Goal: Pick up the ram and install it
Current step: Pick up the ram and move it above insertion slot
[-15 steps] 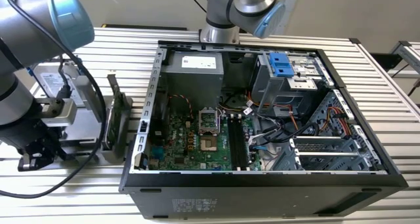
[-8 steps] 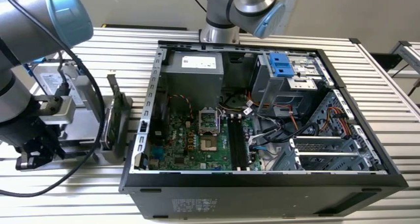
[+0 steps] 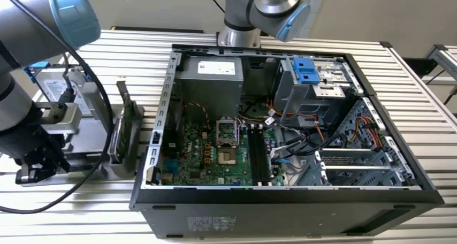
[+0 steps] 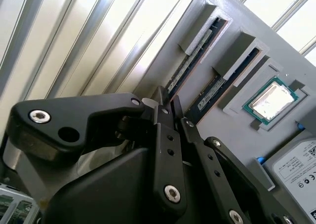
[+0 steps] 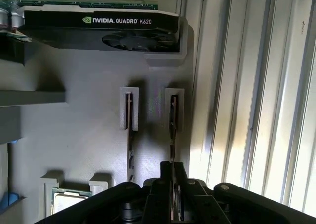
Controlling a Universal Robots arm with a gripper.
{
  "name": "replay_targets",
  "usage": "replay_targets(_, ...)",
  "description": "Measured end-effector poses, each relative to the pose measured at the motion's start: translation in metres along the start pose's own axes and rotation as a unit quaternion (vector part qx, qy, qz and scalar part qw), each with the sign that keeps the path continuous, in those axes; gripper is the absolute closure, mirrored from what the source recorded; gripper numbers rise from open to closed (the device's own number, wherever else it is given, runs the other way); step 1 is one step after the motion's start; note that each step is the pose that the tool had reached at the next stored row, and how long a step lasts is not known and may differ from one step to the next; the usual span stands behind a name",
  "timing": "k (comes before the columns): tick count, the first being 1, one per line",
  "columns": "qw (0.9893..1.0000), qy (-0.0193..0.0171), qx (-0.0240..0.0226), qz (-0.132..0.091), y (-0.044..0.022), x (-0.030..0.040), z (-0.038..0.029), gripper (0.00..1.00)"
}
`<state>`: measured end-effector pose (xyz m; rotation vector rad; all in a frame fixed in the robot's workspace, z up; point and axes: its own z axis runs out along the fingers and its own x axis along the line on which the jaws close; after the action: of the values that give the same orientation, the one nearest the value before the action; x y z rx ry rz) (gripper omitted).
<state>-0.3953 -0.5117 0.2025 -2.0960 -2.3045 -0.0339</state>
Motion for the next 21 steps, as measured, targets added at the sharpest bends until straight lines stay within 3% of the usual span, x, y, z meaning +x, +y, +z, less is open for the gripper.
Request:
replay_targets(10,1.0,0.0,0.0,0.0,0.0,0.0001,-0.004,1.0)
replay_targets(21,1.0,0.0,0.0,0.0,0.0,0.0006,-0.0177,1.0)
